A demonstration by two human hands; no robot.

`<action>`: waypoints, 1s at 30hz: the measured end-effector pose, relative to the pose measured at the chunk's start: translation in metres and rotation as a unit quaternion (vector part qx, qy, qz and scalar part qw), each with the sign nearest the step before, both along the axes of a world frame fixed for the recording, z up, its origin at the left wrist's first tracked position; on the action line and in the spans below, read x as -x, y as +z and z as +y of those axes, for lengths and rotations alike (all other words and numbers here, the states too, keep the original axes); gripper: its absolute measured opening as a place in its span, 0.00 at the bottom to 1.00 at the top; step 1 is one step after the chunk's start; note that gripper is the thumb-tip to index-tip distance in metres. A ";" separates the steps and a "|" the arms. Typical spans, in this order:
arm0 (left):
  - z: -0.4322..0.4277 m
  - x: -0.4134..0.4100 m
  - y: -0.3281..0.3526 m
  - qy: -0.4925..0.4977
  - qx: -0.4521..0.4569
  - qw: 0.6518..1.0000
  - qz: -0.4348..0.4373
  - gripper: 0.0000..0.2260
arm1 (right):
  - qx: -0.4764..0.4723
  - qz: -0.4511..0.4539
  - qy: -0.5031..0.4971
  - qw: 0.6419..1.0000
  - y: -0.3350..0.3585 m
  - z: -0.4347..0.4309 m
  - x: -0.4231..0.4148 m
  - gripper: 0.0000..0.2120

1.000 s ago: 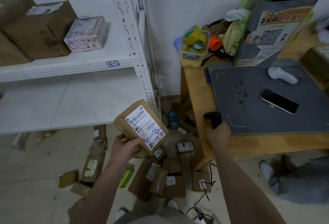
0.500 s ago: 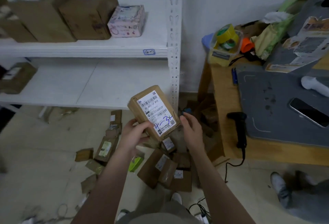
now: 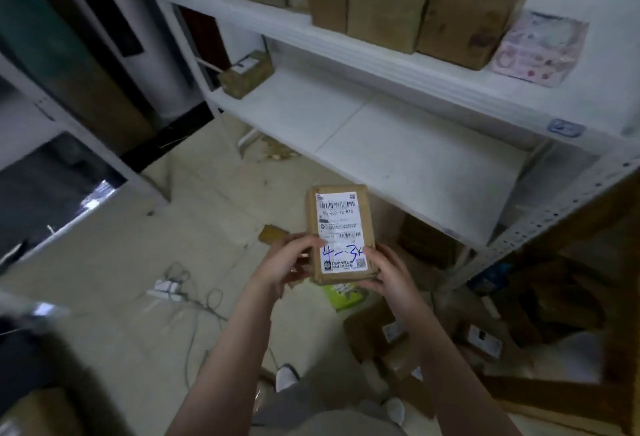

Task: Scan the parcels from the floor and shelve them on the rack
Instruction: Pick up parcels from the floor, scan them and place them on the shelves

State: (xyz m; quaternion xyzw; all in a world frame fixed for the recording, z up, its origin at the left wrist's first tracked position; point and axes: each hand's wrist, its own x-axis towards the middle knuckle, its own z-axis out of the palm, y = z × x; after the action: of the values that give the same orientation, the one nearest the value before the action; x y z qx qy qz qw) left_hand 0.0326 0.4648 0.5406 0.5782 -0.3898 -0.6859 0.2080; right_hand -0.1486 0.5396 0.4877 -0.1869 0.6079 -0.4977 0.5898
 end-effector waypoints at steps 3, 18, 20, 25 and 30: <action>-0.025 -0.050 -0.001 0.030 0.007 1.000 0.002 0.32 | 0.000 0.003 0.039 0.999 0.001 -0.030 -0.046 0.16; -0.096 -0.218 -0.024 0.222 0.039 0.974 0.002 0.27 | -0.002 0.020 0.176 0.984 -0.011 -0.149 -0.206 0.29; -0.105 -0.226 -0.027 0.238 0.033 0.971 0.002 0.21 | 0.005 0.028 0.181 0.983 -0.011 -0.165 -0.214 0.23; -0.140 -0.238 -0.032 0.271 0.033 0.962 -0.005 0.18 | 0.015 0.034 0.183 0.982 -0.014 -0.211 -0.229 0.23; -0.197 -0.237 -0.036 0.284 0.042 0.958 -0.004 0.23 | 0.003 0.019 0.173 0.985 -0.025 -0.272 -0.229 0.24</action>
State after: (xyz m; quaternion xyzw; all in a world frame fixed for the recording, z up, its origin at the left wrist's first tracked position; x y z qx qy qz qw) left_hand 0.2693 0.2680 0.5046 0.6586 -0.2386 -0.5790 0.4173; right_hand 0.0807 0.2680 0.4630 -0.3002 0.5762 -0.3865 0.6546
